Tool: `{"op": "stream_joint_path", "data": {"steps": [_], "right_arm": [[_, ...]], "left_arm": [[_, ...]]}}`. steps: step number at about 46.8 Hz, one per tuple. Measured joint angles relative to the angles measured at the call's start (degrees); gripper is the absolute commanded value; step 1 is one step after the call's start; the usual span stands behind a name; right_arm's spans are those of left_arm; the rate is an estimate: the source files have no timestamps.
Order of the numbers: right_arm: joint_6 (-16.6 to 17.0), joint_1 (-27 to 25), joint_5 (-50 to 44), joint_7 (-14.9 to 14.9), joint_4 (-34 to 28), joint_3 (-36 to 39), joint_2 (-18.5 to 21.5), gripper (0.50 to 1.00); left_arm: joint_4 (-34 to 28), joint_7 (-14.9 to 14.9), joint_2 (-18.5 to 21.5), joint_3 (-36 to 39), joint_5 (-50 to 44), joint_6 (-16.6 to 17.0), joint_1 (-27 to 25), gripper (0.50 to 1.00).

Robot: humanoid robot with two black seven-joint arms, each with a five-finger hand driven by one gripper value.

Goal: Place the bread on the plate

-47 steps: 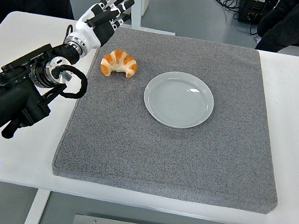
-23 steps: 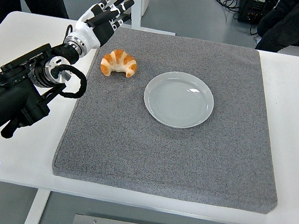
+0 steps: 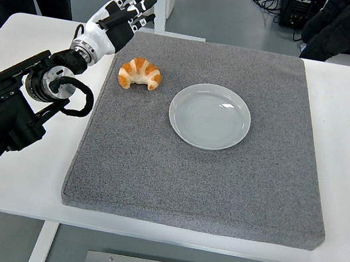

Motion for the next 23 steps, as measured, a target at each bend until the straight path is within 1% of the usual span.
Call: {"op": "stream_joint_path", "data": {"steps": [4,12,20,23], "right_arm": [[0.0,0.0,0.0,0.0,0.0,0.0,0.0,1.0],[0.0,0.0,0.0,0.0,0.0,0.0,0.0,1.0],[0.0,0.0,0.0,0.0,0.0,0.0,0.0,1.0],[0.0,0.0,0.0,0.0,0.0,0.0,0.0,1.0]], "left_arm": [[-2.5,-0.1,1.8,1.9,0.4,2.0,0.0,0.999],[-5.8,-0.5,6.2,5.2,2.0,2.7,-0.4,0.999],[-10.8,-0.4,9.7,6.2,8.1,3.6,-0.2,0.999],[-12.4,-0.3,11.1,7.4,11.1,4.6,-0.4,0.999]]}}
